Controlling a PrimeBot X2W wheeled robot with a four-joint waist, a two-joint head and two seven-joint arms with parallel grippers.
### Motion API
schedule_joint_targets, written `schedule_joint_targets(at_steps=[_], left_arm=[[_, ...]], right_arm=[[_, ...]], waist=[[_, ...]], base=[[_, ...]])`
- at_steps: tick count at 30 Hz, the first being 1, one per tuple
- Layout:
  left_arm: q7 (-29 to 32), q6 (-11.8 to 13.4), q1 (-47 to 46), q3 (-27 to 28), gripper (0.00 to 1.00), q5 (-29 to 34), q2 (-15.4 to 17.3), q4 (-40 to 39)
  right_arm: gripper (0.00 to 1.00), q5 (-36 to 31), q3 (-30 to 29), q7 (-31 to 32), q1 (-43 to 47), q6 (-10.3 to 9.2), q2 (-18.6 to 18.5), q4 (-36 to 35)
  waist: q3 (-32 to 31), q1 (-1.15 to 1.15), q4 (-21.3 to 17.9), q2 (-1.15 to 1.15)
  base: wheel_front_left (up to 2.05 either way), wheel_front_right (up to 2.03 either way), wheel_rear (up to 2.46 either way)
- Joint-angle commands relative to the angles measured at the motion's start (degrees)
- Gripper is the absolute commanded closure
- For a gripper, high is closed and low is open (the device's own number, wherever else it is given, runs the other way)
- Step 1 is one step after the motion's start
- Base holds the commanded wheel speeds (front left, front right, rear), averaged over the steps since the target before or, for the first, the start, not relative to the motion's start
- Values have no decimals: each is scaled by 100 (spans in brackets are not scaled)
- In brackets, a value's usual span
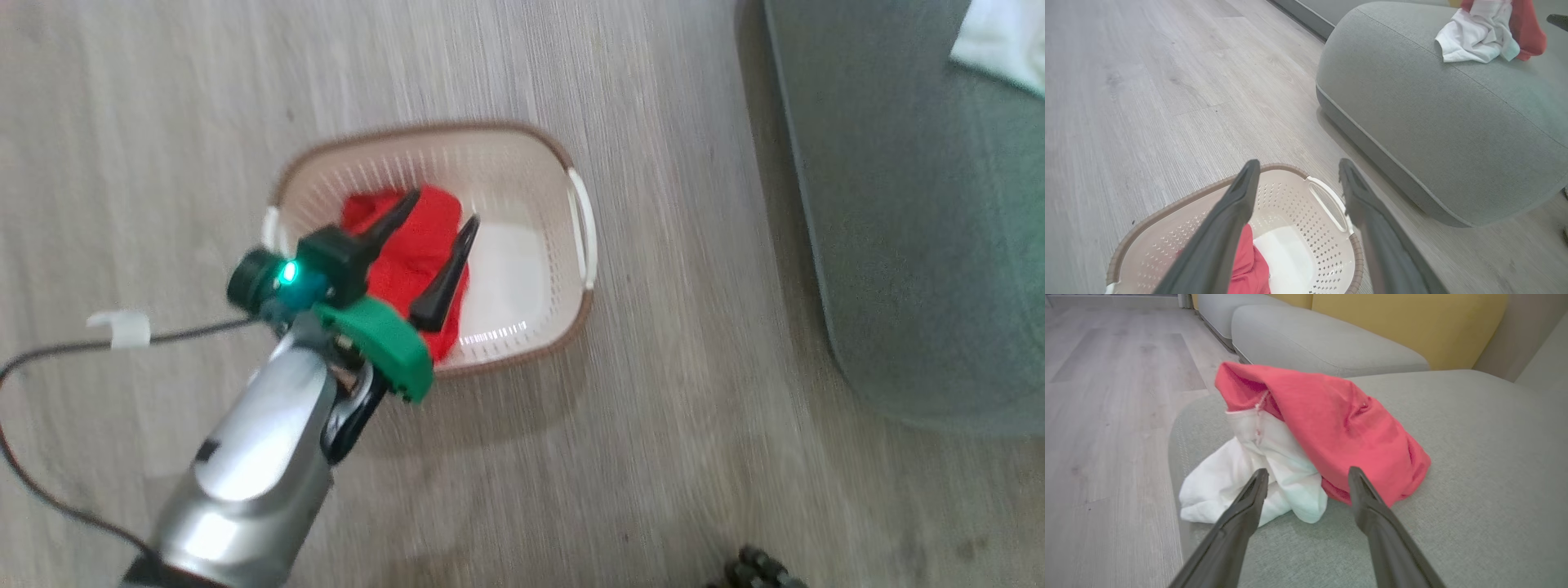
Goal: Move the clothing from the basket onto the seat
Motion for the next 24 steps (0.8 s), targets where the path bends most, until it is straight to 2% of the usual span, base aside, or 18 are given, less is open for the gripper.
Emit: schedule_joint_targets(at_steps=[1, 6, 13, 24], left_arm=[[-52, 36, 96, 273, 0, -7, 49, -112], [-53, 104, 570, 845, 0, 31, -88, 36], [-53, 220, 1182, 1699, 0, 296, -196, 33], [-53, 272, 2009, 2918, 0, 858, -328, -349]], right_arm=[[0, 52, 188, -50, 159, -2, -84, -254], [0, 162, 761, -51, 667, -2, 155, -559], [0, 505, 1597, -51, 1109, -2, 317, -618], [0, 712, 2611, -51, 1605, -2, 844, -1234]], waist=[[-513, 1, 188, 0], [-1092, 1, 428, 0], [-1758, 1, 817, 0], [-2389, 1, 1097, 0]], base=[[0, 0, 0], [0, 0, 0], [0, 0, 0], [0, 0, 0]])
